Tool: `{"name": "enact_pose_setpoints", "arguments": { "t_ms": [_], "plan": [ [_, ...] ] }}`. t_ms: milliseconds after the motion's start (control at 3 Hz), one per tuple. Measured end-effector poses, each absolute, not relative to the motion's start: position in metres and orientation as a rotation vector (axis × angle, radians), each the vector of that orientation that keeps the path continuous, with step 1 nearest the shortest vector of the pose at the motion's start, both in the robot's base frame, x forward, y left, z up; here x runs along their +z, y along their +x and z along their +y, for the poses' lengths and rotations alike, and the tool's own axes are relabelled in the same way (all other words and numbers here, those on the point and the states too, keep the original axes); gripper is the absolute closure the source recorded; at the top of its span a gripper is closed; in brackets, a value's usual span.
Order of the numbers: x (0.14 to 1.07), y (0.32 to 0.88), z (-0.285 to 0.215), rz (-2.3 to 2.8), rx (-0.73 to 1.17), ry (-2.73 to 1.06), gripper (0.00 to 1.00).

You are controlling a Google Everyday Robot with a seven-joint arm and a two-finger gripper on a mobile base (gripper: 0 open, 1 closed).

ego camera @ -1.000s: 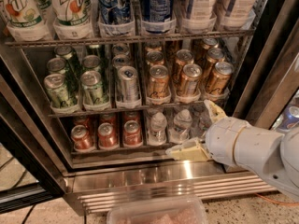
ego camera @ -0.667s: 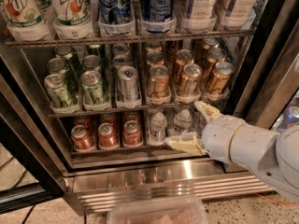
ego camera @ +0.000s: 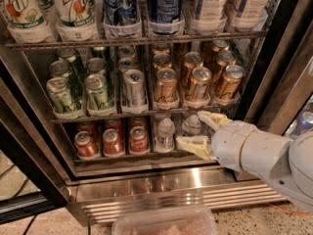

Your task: Pick orange can from middle shelf of fridge

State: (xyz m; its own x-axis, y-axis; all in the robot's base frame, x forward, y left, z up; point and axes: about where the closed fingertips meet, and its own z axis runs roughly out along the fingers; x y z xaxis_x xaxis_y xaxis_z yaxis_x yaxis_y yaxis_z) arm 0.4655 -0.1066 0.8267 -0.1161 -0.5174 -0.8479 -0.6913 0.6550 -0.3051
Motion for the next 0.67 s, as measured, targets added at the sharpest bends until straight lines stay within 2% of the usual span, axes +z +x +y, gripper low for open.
{"name": "enact_pose_setpoints", "arguments": {
  "t_ms": [333, 667],
  "plan": [
    [0.82, 0.472, -0.099, 1.753, 0.222, -0.928, 0.46],
    [0.814, 0.496, -0.094, 1.687, 0.226, -0.824, 0.35]
  ]
}}
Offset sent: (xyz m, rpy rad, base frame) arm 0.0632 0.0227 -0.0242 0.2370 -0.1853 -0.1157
